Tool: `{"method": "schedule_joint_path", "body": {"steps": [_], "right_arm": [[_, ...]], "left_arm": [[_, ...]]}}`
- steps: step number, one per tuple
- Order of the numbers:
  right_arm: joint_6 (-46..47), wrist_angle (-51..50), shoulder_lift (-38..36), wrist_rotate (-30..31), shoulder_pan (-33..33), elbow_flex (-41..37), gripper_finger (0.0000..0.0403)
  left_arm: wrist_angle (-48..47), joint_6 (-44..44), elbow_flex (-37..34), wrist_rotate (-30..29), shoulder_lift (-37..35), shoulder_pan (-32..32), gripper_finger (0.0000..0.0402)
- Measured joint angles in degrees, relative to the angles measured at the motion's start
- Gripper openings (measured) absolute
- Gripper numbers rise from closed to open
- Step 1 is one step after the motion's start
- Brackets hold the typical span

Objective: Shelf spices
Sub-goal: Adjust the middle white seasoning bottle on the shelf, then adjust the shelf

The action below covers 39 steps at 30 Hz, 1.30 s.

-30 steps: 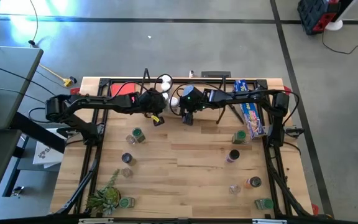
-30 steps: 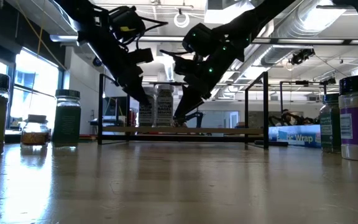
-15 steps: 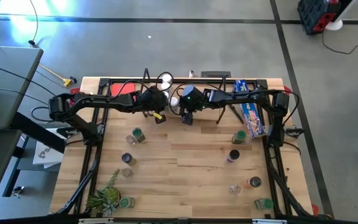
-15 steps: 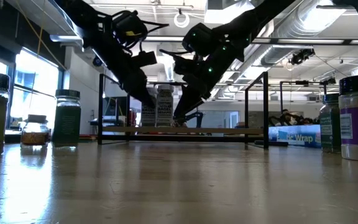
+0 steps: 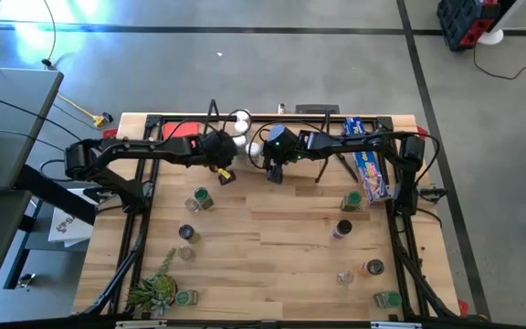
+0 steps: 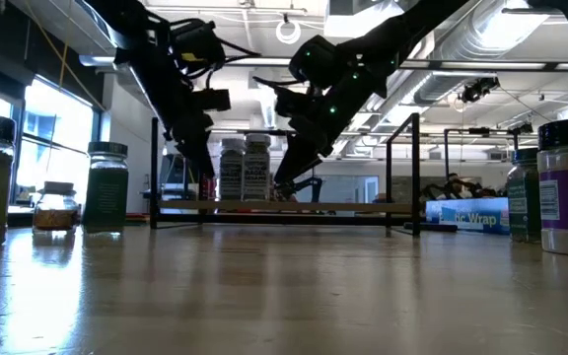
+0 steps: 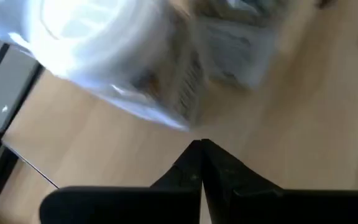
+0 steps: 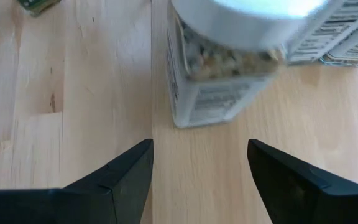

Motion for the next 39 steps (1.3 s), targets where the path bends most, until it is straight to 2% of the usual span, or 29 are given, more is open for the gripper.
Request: {"method": "schedule_joint_path", "body": {"steps": [8, 19, 25, 32, 39], "right_arm": [[0.12, 0.70, 0.00, -0.01, -0.01, 0.00, 0.0254], [0.01, 0.79, 0.17, -0.16, 0.00, 0.00, 0.0254], [-1.89, 2.61, 2.54, -0.63, 0.01, 0.02, 0.0254], [-1.95, 8.15, 4.15, -0.04, 0.11, 0.02, 0.0254], [-3.04, 5.41, 2.96, 0.07, 0.11, 0.01, 0.0254]], "left_arm": [[4.50, 1.14, 0.07, -0.72, 0.09, 3.56, 0.0000], [2.28, -0.06, 0.07, -1.09, -0.66, 2.05, 0.0000], [-2.67, -5.09, 0.15, -1.18, -5.02, 0.59, 0.0000], [-5.53, -11.92, 0.56, -1.37, -13.21, -1.60, 0.0000], [-8.74, -13.15, 5.35, -1.10, -21.22, -2.99, 0.0000]]}}
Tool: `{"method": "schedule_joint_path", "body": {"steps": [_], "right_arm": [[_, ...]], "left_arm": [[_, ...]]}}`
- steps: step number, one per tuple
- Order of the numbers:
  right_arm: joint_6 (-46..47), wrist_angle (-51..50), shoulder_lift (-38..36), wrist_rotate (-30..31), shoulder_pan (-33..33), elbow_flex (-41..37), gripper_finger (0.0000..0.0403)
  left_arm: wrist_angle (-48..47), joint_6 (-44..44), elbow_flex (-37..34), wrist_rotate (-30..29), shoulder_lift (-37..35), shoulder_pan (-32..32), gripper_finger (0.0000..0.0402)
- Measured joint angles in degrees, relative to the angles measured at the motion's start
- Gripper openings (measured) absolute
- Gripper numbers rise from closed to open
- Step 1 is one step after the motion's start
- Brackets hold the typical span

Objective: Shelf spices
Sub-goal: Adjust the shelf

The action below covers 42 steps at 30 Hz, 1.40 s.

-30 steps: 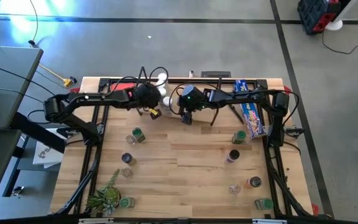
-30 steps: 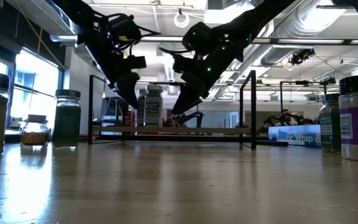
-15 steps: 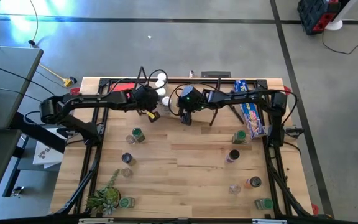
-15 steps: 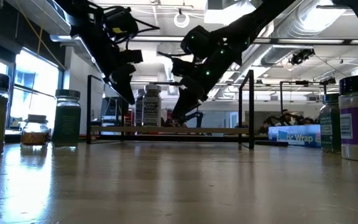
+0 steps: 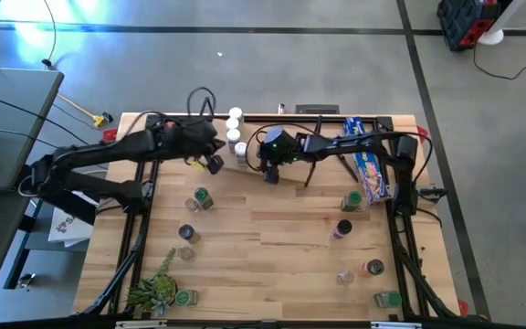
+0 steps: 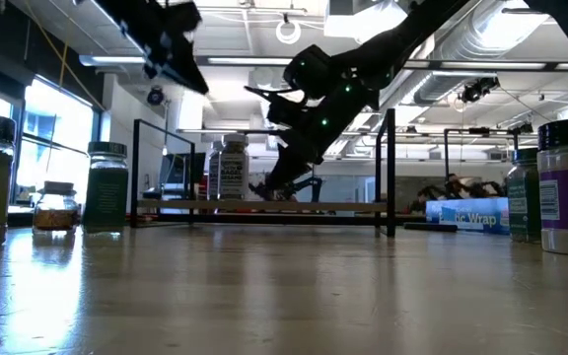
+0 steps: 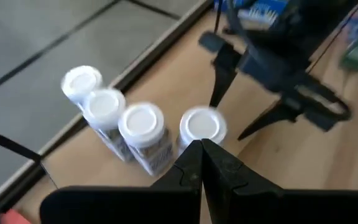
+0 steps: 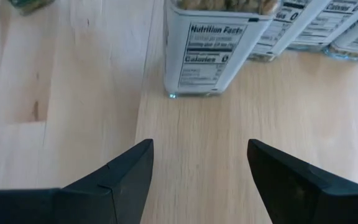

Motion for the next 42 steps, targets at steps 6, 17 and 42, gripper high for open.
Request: {"method": "schedule_joint_path", "body": {"steps": [6, 17, 42], "right_arm": [[0.44, -3.19, -6.00, 3.76, 1.67, 0.01, 0.0254], [4.31, -21.41, -13.15, -4.77, 9.43, -0.01, 0.0254], [4.69, -49.58, -13.10, 1.70, 7.02, -0.01, 0.0254]], "left_arm": [[-13.03, -1.49, 5.58, -5.33, -3.48, 0.45, 0.0000], [-28.68, -3.98, 6.60, -7.27, -3.27, 5.23, 0.0000], [-29.51, -4.62, 6.62, -5.39, -3.27, 1.60, 0.0000]]}}
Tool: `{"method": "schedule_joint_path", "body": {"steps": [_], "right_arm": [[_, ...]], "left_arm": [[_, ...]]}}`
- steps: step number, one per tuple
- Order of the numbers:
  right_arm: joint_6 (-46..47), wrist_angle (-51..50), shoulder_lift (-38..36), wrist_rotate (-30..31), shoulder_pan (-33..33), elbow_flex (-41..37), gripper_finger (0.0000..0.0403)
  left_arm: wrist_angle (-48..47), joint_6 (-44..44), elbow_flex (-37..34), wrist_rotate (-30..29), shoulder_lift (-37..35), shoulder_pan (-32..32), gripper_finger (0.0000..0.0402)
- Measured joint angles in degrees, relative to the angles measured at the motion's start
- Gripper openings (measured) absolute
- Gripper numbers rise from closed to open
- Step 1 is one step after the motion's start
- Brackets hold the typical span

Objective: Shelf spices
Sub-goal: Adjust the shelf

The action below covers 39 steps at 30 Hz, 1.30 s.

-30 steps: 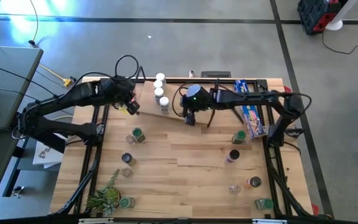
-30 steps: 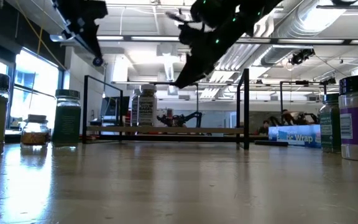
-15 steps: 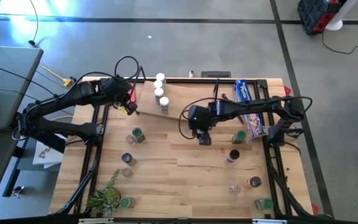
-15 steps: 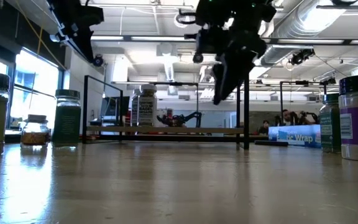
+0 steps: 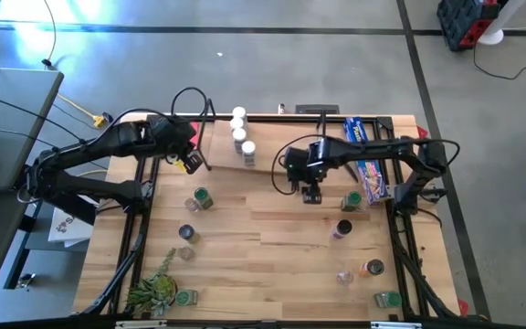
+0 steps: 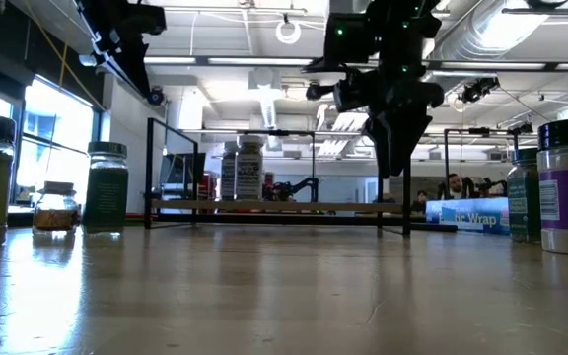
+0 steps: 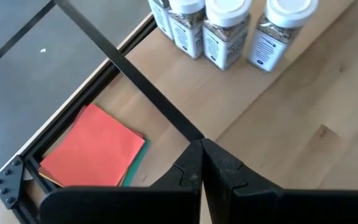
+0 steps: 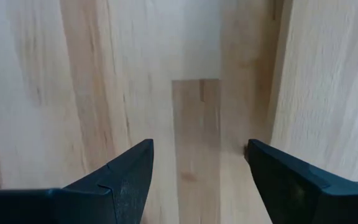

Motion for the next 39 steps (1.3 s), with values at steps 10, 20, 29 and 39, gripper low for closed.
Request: {"method": "schedule_joint_path", "body": {"steps": [10, 20, 29, 39], "right_arm": [[-6.30, -0.95, -0.02, 4.35, -3.29, 0.00, 0.0254], [-11.47, -0.13, -0.09, 11.63, -6.11, 0.00, 0.0254], [-15.68, 5.72, -0.10, 22.70, -6.19, 0.00, 0.0254], [-15.42, 22.97, -0.24, 8.30, -4.05, -0.02, 0.0254]], "left_arm": [[0.03, -0.90, 0.00, -0.21, 0.00, -2.00, 0.0001], [0.04, -1.33, 0.00, -0.33, 0.00, -2.03, 0.0001], [0.04, -1.33, 0.00, -0.35, 0.00, -2.03, 0.0001], [0.07, -1.31, 0.00, -1.12, 0.00, -2.03, 0.0001]]}}
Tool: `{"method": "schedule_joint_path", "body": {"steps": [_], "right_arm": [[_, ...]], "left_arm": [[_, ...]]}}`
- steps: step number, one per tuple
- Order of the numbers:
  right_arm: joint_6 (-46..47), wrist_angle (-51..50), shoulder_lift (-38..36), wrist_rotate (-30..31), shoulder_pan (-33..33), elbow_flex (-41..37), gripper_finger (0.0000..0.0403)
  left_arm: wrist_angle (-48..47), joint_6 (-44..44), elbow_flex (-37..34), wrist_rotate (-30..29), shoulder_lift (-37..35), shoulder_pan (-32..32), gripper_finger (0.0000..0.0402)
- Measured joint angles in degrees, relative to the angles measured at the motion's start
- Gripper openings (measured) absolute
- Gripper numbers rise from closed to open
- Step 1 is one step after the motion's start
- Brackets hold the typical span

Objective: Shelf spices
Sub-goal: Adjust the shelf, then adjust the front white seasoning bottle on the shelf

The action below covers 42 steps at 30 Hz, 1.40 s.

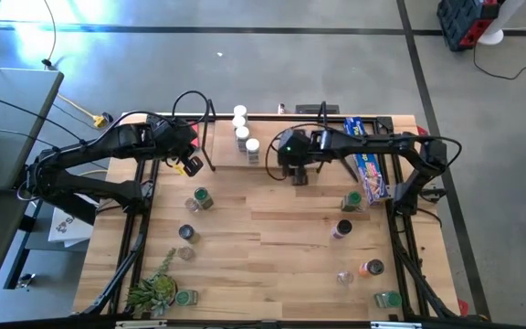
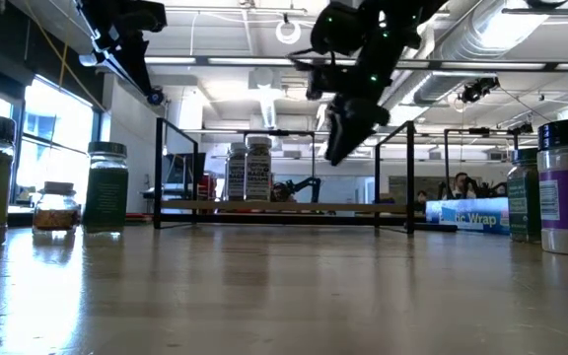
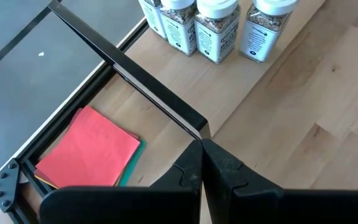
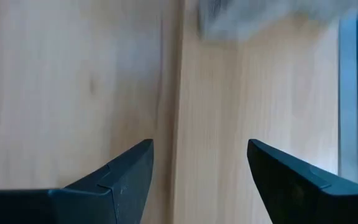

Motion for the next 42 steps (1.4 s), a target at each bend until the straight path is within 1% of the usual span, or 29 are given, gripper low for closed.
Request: {"method": "schedule_joint_path", "body": {"steps": [6, 8, 15, 22, 27, 42], "right_arm": [[1.24, 14.43, 3.09, -2.14, -0.42, 0.00, 0.0254], [2.33, 16.79, 4.57, -4.06, -0.44, 0.00, 0.0254], [5.86, 24.92, 8.87, -4.33, 0.33, 0.00, 0.0254], [8.72, 30.72, 11.11, -4.66, 0.39, 0.00, 0.0254], [8.94, 33.78, 12.18, -4.64, 0.39, 0.00, 0.0254], [8.78, 38.24, 12.61, -5.54, 0.05, 0.00, 0.0254]], "left_arm": [[0.07, 0.00, 0.00, -0.24, 0.00, 0.00, 0.0001], [0.07, 0.00, 0.01, -0.31, -0.01, 0.00, 0.0001], [0.61, 0.12, 0.03, -0.37, 0.00, 0.00, 0.0001], [0.95, 0.52, 0.04, -0.45, 0.00, 0.00, 0.0001], [1.63, 0.57, 0.04, -0.48, -0.02, 0.00, 0.0001], [1.81, 0.55, 0.04, -0.48, 0.00, 0.02, 0.0000]]}}
